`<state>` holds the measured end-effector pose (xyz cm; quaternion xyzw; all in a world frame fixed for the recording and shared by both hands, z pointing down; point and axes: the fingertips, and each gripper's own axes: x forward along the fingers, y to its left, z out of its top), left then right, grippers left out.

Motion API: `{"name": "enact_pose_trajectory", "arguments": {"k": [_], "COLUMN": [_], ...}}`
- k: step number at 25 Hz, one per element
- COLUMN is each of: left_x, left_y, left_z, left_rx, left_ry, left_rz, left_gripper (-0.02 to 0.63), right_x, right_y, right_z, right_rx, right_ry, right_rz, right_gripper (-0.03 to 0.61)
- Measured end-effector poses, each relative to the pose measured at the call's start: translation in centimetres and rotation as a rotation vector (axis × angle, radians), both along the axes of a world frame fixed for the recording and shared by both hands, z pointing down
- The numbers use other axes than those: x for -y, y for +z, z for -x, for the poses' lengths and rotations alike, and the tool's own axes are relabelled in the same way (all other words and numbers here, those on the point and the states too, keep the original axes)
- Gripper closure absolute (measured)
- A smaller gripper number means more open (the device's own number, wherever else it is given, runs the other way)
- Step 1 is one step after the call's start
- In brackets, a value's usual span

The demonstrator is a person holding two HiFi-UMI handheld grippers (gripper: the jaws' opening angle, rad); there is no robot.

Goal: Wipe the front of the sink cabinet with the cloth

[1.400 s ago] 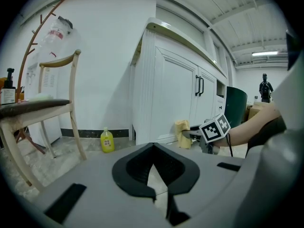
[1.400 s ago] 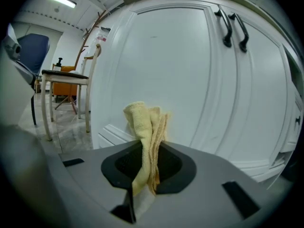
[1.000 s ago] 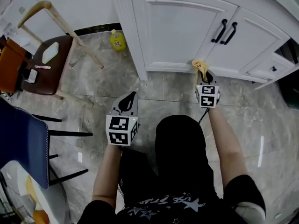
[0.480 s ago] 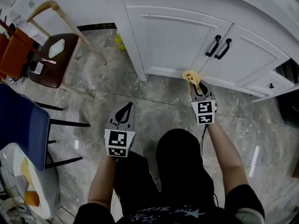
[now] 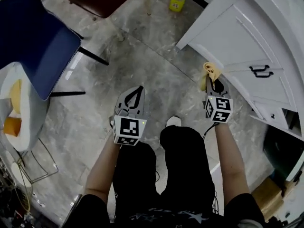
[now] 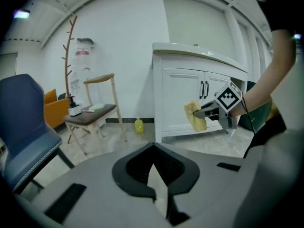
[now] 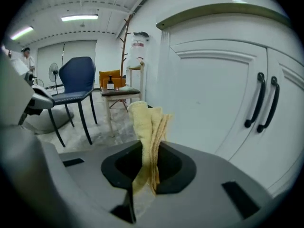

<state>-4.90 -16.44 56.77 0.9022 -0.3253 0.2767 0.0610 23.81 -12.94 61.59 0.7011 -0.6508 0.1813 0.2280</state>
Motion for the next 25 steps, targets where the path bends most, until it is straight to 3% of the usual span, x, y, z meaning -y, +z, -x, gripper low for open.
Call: {"name": "enact_pose_trajectory", "arguments": {"k": [5,11,18,22,25], "left_x": [-3.8,-6.7,-10.0,-11.1,-12.8], "left_y": [-1.9,-5.9,-16.4,-21.6,-24.7], "left_z": [10.2,18.9,25.3,27.8,28.5], "left_rx": [0.073,0.105,0.068,0.037,-0.008], "left_ry": [-0.121,-0.157,-0.129,-0.172,-0.217], "left_rz": [0.109,0.137,0.145,0.146,0.159], "left_gripper": [0.598,0.598,0.599,0.598,0.598], "right_x": [-2.2,-6.2,-9.7,-10.4,-10.8], "right_y": [-4.9,-12.1,-23.4,-28.5,-32.2], "right_z": [7.3,14.9,23.4,27.4,29.4], "right_rx": [0.015,0.050,0.090,0.103,0.204], "right_ry": [-0.041,0.029,0.060,-0.028,-0.091], "right_rz": [0.073,0.092,0.036,-0.004,-0.063], "right_gripper": [0.514,0.514,0.514,0.514,0.514]}}
